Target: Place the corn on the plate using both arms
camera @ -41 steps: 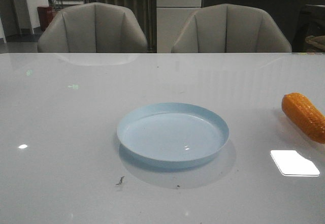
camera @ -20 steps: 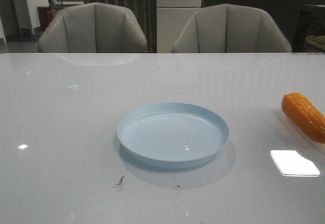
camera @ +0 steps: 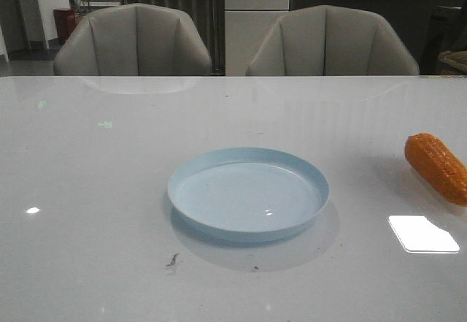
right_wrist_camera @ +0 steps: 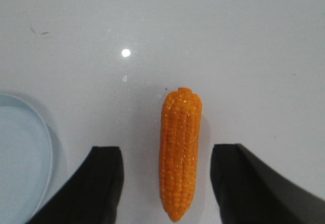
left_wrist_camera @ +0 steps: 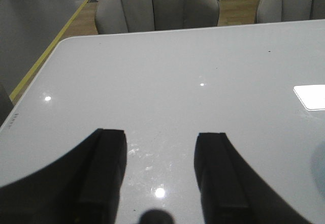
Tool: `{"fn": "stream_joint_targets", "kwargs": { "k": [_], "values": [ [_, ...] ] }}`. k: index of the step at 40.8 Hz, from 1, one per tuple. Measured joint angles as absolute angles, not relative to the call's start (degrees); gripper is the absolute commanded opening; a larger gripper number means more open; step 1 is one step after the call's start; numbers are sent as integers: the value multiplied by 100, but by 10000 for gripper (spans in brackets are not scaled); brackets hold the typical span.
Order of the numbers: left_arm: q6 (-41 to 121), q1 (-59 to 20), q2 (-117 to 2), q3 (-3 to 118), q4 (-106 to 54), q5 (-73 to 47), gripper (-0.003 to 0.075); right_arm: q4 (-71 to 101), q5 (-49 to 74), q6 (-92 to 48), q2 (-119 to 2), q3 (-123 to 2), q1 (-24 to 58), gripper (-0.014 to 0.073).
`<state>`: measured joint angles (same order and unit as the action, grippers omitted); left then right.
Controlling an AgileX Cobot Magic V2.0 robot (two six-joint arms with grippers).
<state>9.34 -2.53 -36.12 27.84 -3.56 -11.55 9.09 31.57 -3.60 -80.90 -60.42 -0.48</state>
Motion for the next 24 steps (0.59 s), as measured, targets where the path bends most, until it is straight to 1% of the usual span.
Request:
{"fn": "stream_joint_targets", "kwargs": {
  "k": [7,13,24],
  "values": [
    [934,-253,-3612,2784,-356,-1144,386,907,3157,-360,-9059,-6576,-48,494],
    [934,-253,-3612,2784,-369,-1136,386,907,3129,-360,-9788,-6756,-48,494],
    [934,-253,-3612,2784,-369,-1131,386,897,3056,-360,-10583,-6793,-48,494]
  ]
}}
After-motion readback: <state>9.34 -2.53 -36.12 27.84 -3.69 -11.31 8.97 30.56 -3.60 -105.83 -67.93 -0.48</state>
